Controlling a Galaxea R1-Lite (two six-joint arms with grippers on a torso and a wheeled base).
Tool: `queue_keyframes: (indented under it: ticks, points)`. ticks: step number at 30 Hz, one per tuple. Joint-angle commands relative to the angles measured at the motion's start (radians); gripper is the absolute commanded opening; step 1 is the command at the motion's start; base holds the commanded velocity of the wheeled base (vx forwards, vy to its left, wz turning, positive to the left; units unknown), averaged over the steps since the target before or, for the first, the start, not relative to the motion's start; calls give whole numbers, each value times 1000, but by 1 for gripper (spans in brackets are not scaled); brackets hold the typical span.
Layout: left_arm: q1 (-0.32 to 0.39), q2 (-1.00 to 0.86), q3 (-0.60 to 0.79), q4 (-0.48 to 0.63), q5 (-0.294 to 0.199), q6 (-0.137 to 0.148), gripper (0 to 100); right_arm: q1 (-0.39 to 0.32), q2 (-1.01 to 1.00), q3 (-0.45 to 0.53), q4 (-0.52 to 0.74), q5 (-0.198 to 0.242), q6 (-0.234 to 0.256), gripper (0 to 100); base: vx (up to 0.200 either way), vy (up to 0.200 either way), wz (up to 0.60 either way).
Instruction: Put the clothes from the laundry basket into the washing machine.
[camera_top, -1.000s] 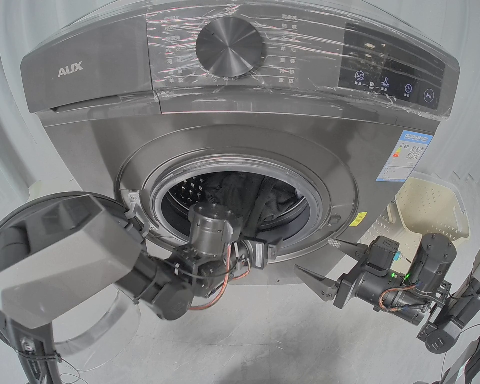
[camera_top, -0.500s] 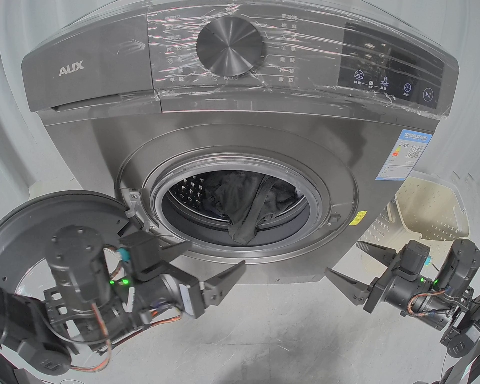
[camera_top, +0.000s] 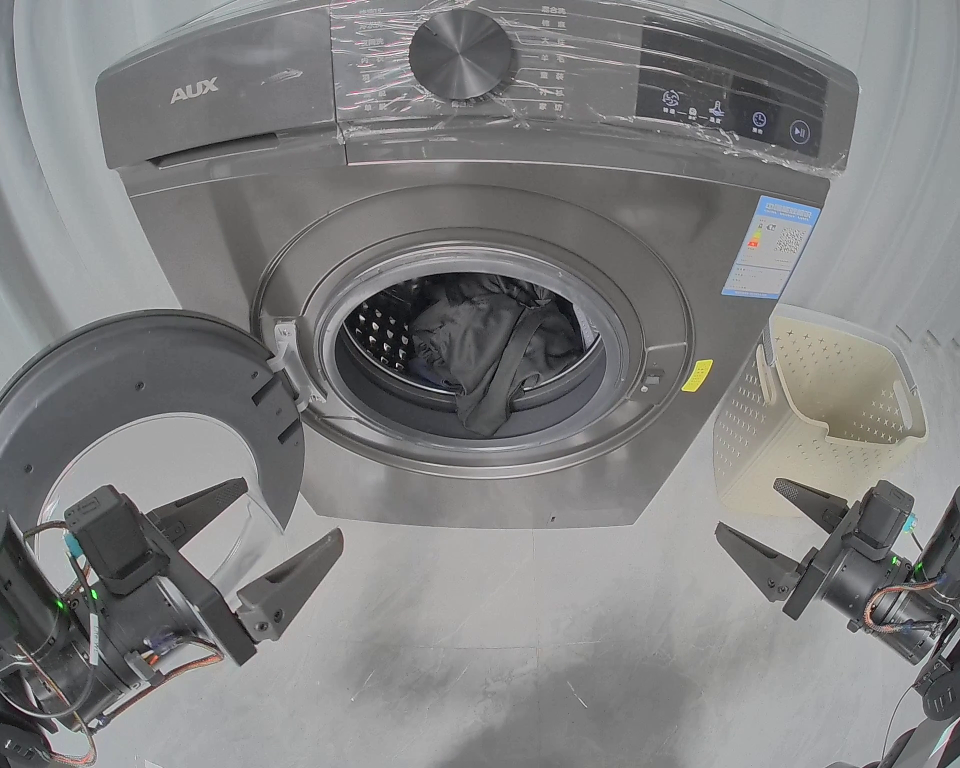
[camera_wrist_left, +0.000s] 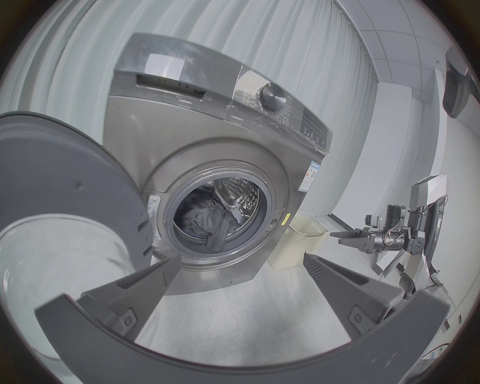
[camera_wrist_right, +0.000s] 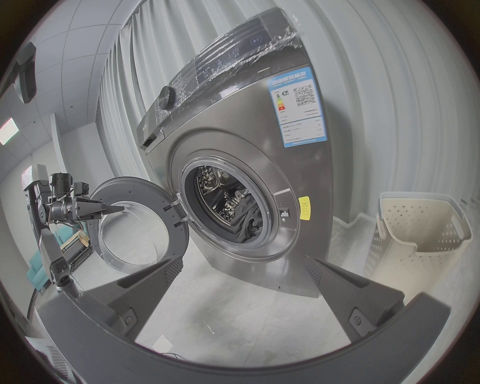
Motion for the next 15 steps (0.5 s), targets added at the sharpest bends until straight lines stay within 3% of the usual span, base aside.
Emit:
queue_keyframes:
  ticks: [1,15]
  points:
    - [7,-59,17,4,4,-1,100,-7,-17,18,1,0,1,100,0,0,0]
    - [27,-50,34,-5,7,-1,100,2,-6,18,-1,2,2,100,0,0,0]
